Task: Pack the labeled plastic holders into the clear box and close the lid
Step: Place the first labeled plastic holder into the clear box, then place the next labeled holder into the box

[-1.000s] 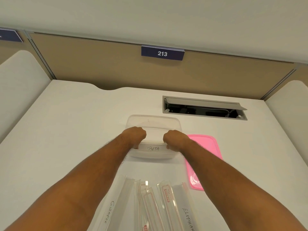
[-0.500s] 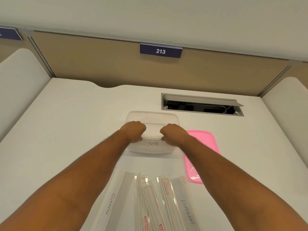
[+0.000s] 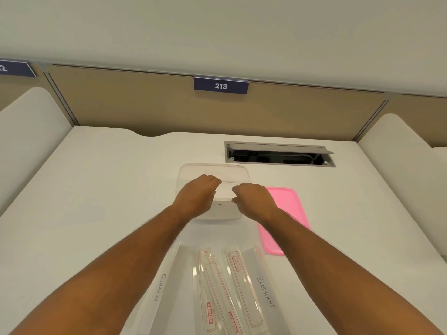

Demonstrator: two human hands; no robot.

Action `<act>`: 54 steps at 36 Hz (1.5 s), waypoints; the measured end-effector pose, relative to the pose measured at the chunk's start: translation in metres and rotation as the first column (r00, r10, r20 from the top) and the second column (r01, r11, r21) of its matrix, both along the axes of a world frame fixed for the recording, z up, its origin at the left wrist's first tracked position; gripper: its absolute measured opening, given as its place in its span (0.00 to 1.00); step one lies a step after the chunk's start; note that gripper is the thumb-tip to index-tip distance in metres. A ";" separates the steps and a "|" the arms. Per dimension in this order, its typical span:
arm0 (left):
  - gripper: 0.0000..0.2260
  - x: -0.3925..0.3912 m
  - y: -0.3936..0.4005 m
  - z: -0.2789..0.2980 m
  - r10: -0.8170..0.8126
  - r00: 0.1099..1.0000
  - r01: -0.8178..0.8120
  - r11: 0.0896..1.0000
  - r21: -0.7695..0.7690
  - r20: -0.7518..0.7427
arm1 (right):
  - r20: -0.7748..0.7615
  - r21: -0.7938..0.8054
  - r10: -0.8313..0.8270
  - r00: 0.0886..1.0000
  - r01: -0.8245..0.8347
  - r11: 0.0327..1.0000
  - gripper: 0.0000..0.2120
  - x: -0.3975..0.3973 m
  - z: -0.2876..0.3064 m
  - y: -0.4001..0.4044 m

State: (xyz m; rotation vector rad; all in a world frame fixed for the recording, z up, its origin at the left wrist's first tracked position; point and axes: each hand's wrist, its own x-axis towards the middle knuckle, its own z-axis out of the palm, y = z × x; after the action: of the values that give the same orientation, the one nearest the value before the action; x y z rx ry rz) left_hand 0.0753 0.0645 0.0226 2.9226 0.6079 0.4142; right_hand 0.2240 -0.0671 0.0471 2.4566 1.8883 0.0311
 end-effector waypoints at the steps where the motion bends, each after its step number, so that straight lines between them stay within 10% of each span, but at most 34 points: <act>1: 0.13 0.000 -0.005 0.001 -0.018 1.000 0.018 1.000 0.006 0.018 | -0.003 0.015 -0.009 1.000 0.009 1.000 0.10 -0.001 0.001 -0.004; 25: 0.14 0.025 -0.102 -0.019 -0.369 0.929 0.368 0.928 0.054 0.015 | -0.181 0.085 -0.333 0.925 0.352 0.932 0.15 -0.039 -0.035 -0.133; 54: 0.26 0.047 -0.150 -0.047 -0.549 0.708 0.458 0.836 -0.302 -0.444 | -0.297 -0.377 -0.595 0.747 0.481 0.792 0.25 -0.087 -0.073 -0.229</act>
State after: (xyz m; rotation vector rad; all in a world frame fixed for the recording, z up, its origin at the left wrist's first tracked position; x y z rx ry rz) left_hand 0.1220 -0.0857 -0.0248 2.8466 -0.1478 -0.4842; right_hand 0.1365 -0.2961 -0.0254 2.8396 1.0562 -0.7621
